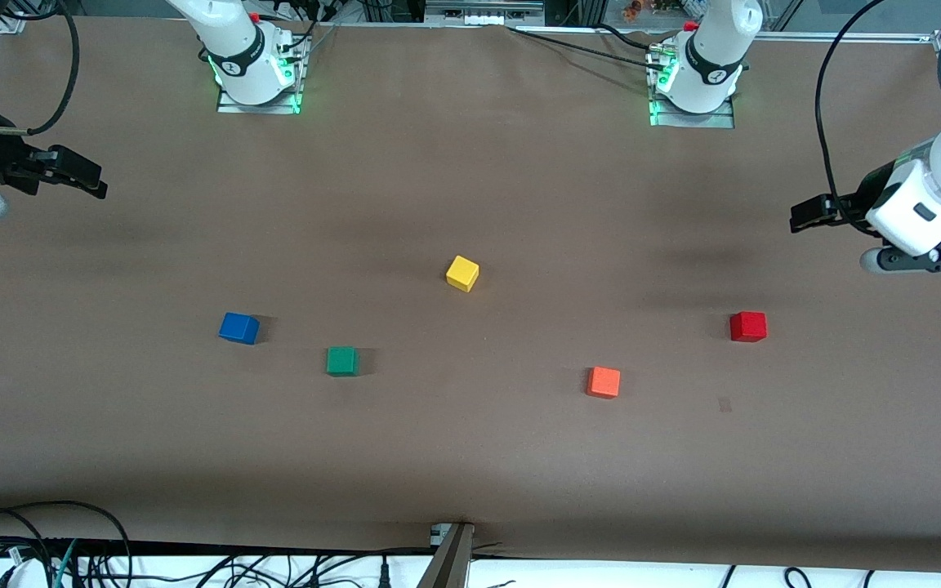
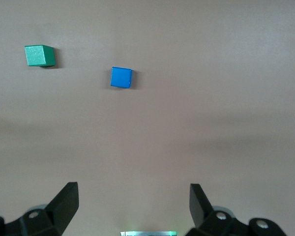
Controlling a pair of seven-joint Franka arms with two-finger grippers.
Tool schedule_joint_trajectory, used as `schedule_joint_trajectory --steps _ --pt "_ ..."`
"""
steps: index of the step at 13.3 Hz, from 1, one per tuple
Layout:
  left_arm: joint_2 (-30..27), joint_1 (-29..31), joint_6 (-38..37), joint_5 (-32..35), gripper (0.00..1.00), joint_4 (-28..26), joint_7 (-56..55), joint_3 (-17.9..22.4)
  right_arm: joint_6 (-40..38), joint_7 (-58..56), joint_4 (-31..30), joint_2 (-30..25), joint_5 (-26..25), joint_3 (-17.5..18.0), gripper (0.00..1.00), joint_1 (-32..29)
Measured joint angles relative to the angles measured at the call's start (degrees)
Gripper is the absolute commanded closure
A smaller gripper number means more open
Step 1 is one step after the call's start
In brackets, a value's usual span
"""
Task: Pass red block to right arm, stack on blue
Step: 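Reach the left gripper down over the red cube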
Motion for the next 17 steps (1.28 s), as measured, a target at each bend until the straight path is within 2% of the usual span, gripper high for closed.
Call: schedule_joint_trajectory --steps 4,10,14,17 --pt "4.27 1.85 3.04 0.14 0.00 -1.12 -0.02 0.21 -0.02 0.00 0.00 0.00 0.00 -0.02 0.00 0.00" --pt "9.91 2.34 23.69 0.15 0.00 -13.65 0.20 0.10 -0.09 0.00 0.00 0.00 0.00 -0.08 0.00 -0.01" --pt "15.96 2.32 31.50 0.17 0.00 -14.43 0.66 -0.03 -0.11 0.00 0.00 0.01 0.00 -0.13 0.00 -0.02" --pt "18.47 2.37 35.89 0.18 0.00 -14.77 0.68 0.03 -0.12 0.00 0.00 0.01 0.00 -0.13 0.00 -0.02"
